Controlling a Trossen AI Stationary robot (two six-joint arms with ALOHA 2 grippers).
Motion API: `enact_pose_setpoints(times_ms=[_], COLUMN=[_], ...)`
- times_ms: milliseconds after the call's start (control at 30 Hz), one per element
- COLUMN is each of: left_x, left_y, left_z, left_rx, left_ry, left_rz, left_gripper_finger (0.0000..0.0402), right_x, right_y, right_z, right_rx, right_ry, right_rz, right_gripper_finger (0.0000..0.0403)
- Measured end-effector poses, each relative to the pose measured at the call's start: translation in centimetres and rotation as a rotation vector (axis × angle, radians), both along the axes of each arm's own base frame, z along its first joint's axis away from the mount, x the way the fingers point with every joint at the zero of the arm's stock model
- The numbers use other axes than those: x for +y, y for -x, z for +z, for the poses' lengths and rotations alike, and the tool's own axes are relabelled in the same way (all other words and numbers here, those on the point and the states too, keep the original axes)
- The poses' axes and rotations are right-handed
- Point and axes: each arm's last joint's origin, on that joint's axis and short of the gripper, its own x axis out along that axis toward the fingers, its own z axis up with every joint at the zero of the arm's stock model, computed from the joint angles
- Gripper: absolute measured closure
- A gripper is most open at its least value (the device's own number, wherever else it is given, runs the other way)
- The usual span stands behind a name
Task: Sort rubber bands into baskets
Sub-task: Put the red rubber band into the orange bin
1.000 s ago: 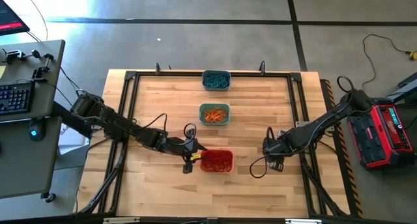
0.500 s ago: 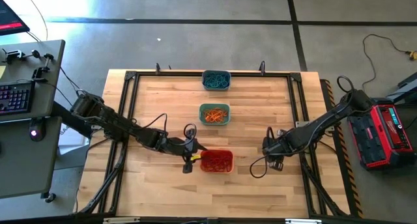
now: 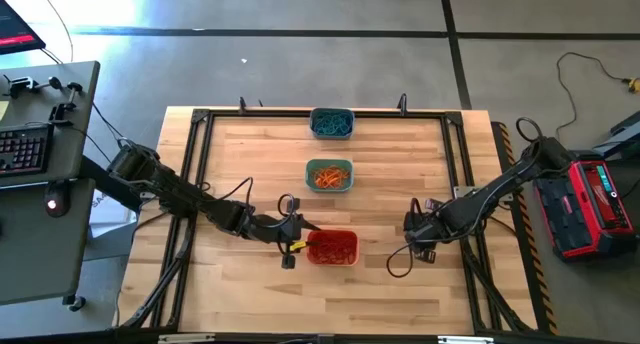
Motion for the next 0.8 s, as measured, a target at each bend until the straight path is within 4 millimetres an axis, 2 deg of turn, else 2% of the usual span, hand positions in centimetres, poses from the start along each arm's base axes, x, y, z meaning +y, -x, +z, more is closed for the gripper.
enact_pose_setpoints(times_ms=[300,567,800], left_x=[0.3,0.5,0.9], left_y=[-0.3,-0.6,-0.8], left_z=[0.4,0.8,1.0], left_rx=[-0.043,-0.084,-0.098], left_ry=[-0.013,0.001,0.011], left_rz=[-0.021,-0.054,-0.061], left_gripper_finger=[0.0247,0.0247,0.0247], right_x=[1.1,0.7,0.5], right_y=[0.7,1.8,2.1], right_z=[-0.1,-3.0,-3.6], right_rx=[-0.019,-0.025,-0.025], right_ry=[0.021,-0.035,-0.035], right_rz=[0.017,-0.083,-0.088], right_gripper_finger=[0.0267,0.0267,0.0269])
